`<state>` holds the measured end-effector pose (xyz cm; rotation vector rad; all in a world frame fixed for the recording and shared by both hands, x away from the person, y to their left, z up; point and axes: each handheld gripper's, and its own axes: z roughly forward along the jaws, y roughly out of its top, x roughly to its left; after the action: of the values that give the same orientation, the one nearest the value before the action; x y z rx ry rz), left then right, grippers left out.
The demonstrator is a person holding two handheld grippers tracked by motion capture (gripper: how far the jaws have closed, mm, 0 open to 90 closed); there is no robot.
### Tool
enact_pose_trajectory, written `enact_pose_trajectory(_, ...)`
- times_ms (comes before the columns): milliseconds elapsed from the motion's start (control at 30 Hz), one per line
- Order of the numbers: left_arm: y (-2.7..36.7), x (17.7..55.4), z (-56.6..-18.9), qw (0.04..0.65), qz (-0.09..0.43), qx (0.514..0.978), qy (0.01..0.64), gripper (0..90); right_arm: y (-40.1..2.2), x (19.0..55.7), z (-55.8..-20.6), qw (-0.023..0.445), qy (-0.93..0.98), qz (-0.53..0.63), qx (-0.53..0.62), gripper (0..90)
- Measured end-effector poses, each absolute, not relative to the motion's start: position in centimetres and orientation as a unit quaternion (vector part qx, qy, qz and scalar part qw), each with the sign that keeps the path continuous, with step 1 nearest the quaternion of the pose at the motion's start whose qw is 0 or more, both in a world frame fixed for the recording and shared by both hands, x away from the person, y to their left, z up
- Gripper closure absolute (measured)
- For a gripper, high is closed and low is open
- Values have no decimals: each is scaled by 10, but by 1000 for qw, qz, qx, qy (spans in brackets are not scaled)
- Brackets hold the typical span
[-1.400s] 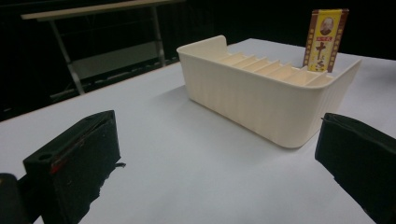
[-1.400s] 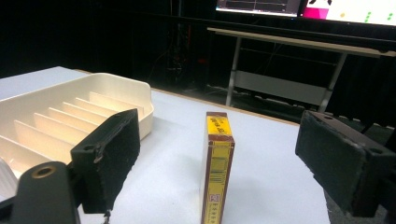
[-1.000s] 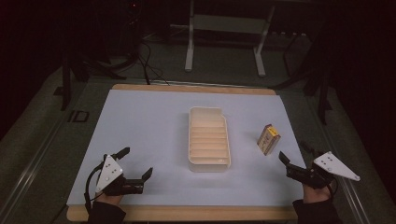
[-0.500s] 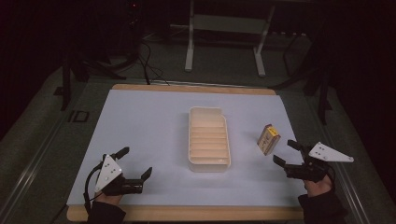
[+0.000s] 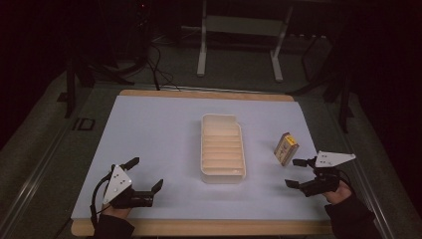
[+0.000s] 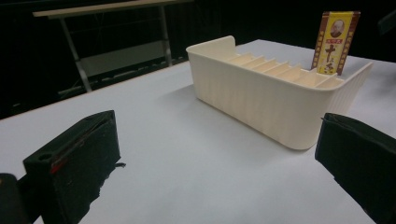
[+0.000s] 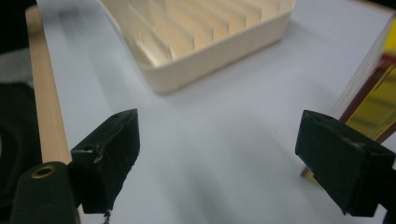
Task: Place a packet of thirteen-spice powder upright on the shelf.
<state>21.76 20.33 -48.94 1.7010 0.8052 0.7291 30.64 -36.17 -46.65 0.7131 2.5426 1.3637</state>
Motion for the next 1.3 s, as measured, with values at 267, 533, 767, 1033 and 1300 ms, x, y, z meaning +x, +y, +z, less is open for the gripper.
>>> enact_pose_trajectory(267, 203, 218, -490, 531, 304, 715, 337, 0, -363, 311, -479, 72, 880, 404, 238, 137)
enact_pose_trajectory(533, 203, 218, -490, 531, 302, 716, 338, 0, -359, 311, -487, 40, 919, 333, 207, 135)
enact_pose_trajectory(767, 202, 218, -490, 530, 302, 716, 340, 0, -352, 312, -484, 32, 950, 247, 189, 135)
enact_pose_trajectory(1033, 202, 218, -490, 530, 300, 716, 341, 0, -339, 314, -472, -17, 973, 166, 160, 137)
enact_pose_trajectory(1300, 202, 218, -490, 528, 298, 718, 340, 0, -326, 318, -466, -32, 986, 69, 150, 136)
